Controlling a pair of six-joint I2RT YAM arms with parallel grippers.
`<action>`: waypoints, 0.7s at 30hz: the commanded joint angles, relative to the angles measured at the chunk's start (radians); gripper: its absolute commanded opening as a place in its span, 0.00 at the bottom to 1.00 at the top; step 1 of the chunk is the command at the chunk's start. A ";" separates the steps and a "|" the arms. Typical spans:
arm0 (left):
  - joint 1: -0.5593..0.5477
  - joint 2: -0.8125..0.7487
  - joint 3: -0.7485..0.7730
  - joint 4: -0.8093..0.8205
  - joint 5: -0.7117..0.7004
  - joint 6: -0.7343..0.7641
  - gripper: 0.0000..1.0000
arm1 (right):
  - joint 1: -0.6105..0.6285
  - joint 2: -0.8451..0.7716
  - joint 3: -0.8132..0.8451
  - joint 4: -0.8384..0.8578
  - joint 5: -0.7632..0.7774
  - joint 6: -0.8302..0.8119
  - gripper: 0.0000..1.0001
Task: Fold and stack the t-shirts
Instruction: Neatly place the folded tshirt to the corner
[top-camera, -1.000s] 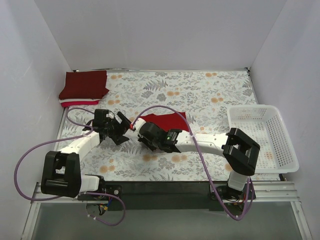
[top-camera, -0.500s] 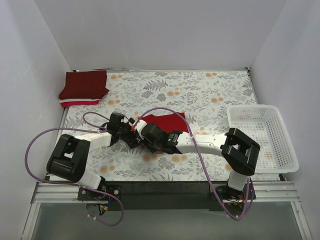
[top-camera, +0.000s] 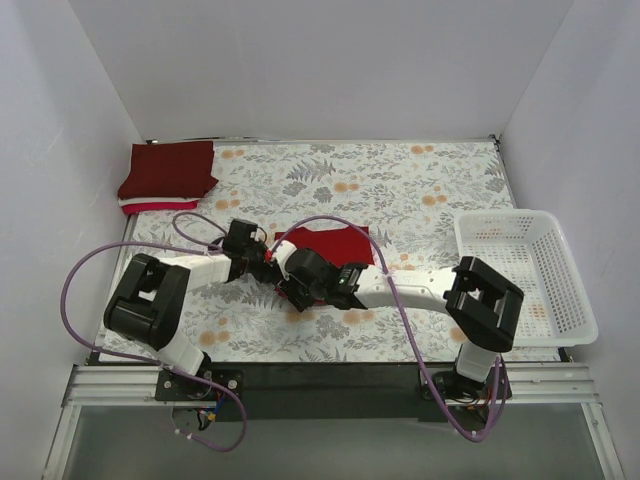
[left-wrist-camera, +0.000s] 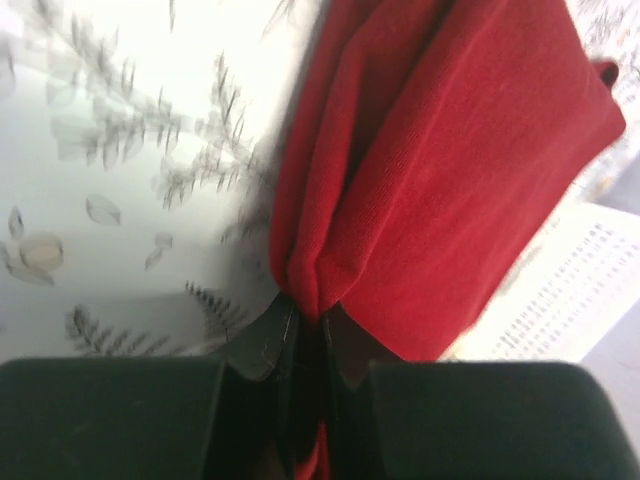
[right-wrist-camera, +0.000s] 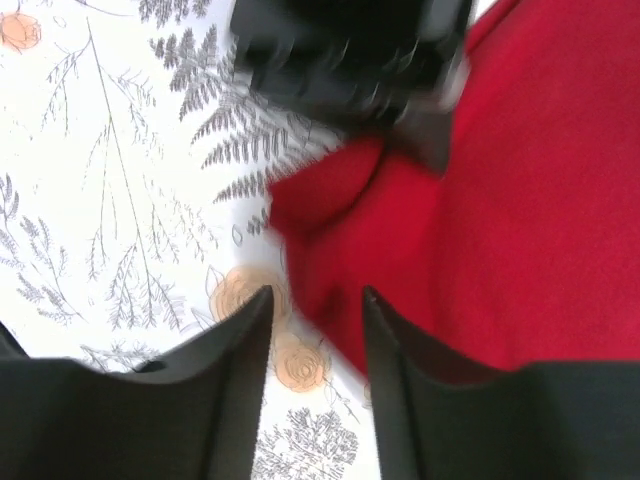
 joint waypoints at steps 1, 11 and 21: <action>0.021 0.036 0.122 -0.129 -0.182 0.176 0.00 | -0.018 -0.097 -0.037 0.026 -0.004 0.035 0.55; 0.093 0.239 0.558 -0.439 -0.557 0.490 0.00 | -0.271 -0.513 -0.324 -0.174 -0.107 0.136 0.95; 0.159 0.464 1.119 -0.608 -0.760 0.759 0.00 | -0.345 -0.793 -0.439 -0.337 0.048 0.146 0.98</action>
